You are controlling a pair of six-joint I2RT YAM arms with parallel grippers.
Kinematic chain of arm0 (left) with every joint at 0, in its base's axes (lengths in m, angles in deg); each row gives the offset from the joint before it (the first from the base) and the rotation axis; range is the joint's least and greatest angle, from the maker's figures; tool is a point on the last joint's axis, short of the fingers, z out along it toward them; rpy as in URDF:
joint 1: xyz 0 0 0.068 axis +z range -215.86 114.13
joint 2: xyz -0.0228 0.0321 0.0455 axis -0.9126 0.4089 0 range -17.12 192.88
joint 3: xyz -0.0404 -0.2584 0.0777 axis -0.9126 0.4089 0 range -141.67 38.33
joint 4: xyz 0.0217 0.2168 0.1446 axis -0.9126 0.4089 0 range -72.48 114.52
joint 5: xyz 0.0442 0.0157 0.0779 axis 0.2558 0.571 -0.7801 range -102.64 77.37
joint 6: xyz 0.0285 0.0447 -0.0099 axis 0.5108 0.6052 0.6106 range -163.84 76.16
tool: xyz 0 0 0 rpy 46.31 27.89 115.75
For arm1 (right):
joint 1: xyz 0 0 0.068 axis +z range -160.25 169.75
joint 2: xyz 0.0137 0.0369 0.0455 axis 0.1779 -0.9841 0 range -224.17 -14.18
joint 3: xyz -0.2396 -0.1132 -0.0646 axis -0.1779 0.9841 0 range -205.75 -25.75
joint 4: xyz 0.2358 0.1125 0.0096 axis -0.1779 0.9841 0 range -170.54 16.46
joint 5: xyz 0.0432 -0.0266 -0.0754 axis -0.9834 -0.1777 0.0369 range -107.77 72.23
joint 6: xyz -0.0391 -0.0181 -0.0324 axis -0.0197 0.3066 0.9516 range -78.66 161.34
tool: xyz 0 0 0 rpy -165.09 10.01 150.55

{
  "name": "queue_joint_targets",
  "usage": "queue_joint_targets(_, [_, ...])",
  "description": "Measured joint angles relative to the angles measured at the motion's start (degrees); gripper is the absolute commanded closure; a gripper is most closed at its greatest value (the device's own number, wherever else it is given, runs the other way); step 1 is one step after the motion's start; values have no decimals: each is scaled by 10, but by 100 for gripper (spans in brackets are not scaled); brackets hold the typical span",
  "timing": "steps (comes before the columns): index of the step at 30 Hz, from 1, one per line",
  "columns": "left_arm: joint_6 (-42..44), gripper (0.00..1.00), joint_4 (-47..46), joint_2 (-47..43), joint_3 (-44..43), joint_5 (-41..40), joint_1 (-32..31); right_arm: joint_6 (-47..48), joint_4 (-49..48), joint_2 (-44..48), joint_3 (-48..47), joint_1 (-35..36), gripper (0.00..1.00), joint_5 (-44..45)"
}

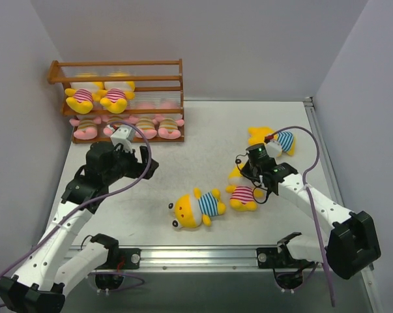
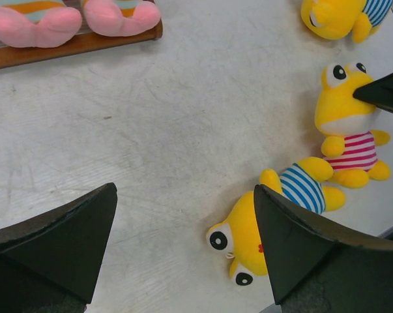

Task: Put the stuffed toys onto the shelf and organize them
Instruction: Grab a stuffed toy with the right arm, then pass the stuffed toy from the right arm to the left

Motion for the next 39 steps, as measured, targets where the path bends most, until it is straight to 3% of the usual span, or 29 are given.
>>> queue_joint_targets(6, [-38,6,-46,19,12,1,-55,-12,-13,27,-2,0,100,3])
queue_joint_targets(14, [-110,6,-205,113,38,-36,-209,-44,-27,94,-49,-1,100,14])
queue_joint_targets(21, [-157,6,-356,209,45,-81,-301,-89,-55,148,-65,-1,100,18])
queue_joint_targets(31, [-139,6,-490,277,46,-127,-378,-137,-79,173,-61,0,100,11])
queue_joint_targets(39, [-108,6,-576,313,60,-166,-404,-169,-96,191,-42,1,100,0])
